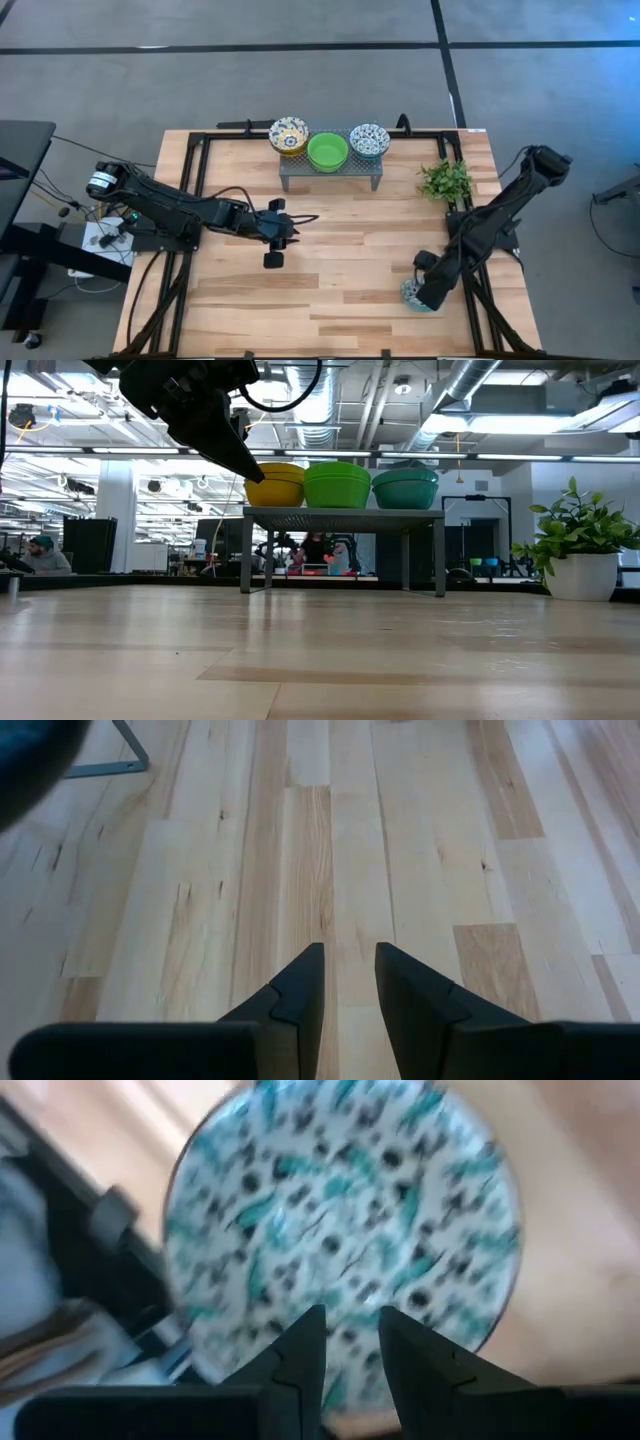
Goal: Pick & Place Mini bowls
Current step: Stack the green patterned bowl on top of the green patterned bowls on the shelf
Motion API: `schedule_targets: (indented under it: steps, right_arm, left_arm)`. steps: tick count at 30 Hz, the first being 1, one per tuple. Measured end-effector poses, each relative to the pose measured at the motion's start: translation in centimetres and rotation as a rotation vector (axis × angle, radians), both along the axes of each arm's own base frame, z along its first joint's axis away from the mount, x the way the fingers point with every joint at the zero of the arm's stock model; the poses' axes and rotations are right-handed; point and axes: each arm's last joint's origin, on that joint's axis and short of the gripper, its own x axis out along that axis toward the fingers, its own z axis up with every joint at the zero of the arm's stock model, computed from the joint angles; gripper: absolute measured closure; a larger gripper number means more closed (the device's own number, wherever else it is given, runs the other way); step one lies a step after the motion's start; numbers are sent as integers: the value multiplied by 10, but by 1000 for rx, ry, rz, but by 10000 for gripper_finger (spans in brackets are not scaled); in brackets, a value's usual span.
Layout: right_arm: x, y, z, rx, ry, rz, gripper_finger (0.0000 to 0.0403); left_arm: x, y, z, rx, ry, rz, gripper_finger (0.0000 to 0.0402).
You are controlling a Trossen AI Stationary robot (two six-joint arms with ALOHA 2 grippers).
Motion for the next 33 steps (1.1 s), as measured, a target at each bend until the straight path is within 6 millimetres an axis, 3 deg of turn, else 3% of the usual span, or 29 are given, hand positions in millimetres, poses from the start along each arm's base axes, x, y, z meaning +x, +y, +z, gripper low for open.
schedule_targets:
  steps: [6, 17, 25, 33]
  right_arm:
    - [-4, -1, 8, 103, 76, -57, 310]
    - [-4, -1, 12, 119, 45, -46, 310]
    - [-2, -3, 10, 36, -58, -26, 310]
    - [-1, -2, -9, -87, 36, 35, 310]
  left_arm:
    - [0, 0, 0, 0, 0, 0, 308]
    - [0, 0, 0, -2, -7, 0, 308]
    - [0, 0, 1, -2, -8, 0, 308]
    - [0, 0, 1, -2, -8, 0, 308]
